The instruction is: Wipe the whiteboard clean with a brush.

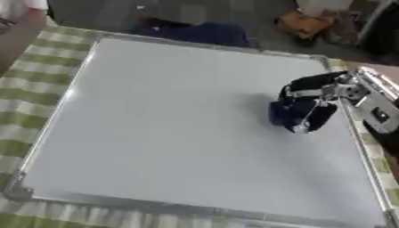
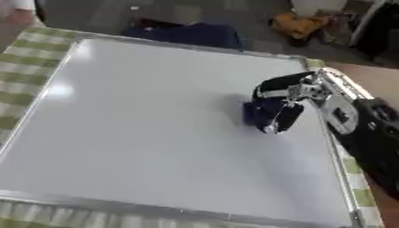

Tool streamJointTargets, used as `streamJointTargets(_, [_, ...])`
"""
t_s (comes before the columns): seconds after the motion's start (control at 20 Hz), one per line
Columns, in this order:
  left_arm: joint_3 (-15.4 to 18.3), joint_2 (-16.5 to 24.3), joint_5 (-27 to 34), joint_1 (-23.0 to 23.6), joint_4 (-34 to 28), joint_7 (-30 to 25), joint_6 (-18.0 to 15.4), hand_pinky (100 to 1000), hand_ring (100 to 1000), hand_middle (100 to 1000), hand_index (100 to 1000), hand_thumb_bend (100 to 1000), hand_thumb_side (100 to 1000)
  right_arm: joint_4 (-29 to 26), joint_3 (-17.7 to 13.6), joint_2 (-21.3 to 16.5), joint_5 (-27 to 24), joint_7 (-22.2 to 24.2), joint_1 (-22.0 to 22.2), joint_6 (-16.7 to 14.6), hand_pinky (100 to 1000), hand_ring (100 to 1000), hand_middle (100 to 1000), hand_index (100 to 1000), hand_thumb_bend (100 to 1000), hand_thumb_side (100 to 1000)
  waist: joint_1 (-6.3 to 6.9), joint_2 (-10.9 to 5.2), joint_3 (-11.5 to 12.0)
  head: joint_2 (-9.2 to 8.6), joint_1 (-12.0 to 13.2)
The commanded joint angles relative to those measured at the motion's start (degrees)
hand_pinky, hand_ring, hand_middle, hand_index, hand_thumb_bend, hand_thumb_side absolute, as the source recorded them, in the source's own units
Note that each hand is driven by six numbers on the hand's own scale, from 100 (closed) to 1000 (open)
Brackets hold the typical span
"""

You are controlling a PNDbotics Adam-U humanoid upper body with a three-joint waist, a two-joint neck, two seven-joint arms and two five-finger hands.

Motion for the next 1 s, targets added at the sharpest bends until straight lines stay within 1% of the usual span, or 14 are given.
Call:
streamJointTargets(0.05, [0.02,0.51,0.27,-0.35,-1.10,0.00,0.06,553,550,543,401,134,1000,-0.36,-1.06,-2.36,0.13,1.45,-0.70,-1.04,604,674,405,401,100,191,0.27,-1.05,0.13,-0.09,-0.05])
streamJointTargets(0.1, [0.03,0.48,0.24,-0.39,-1.10,-0.01,0.05,553,550,543,401,133,1000,0.05,-1.28,-2.31,0.42,1.24,-0.71,-0.81,604,675,405,401,100,203,0.25,-0.93,0.21,-0.24,-0.08])
streamJointTargets(0.55, [0.17,0.33,-0.23,-0.64,-1.10,-0.25,-0.14,552,548,542,398,131,1000,3.86,-2.72,-1.57,3.12,-0.63,-0.97,0.03,602,673,404,401,100,202,0.12,0.54,0.85,-1.35,-0.38])
streamJointTargets(0.8, [0.24,0.29,-0.51,-0.71,-1.10,-0.42,-0.32,551,546,541,397,129,1000,5.16,-3.26,-1.46,4.17,-1.19,-0.95,0.37,600,672,403,402,100,202,0.24,1.33,1.22,-1.88,-0.46])
streamJointTargets(1.0, [0.25,0.27,-0.77,-0.73,-1.10,-0.64,-0.41,551,545,541,395,127,1000,6.75,-4.23,-1.46,5.45,-2.25,-1.01,1.32,600,672,403,402,100,201,0.40,1.94,1.31,-2.19,-0.60])
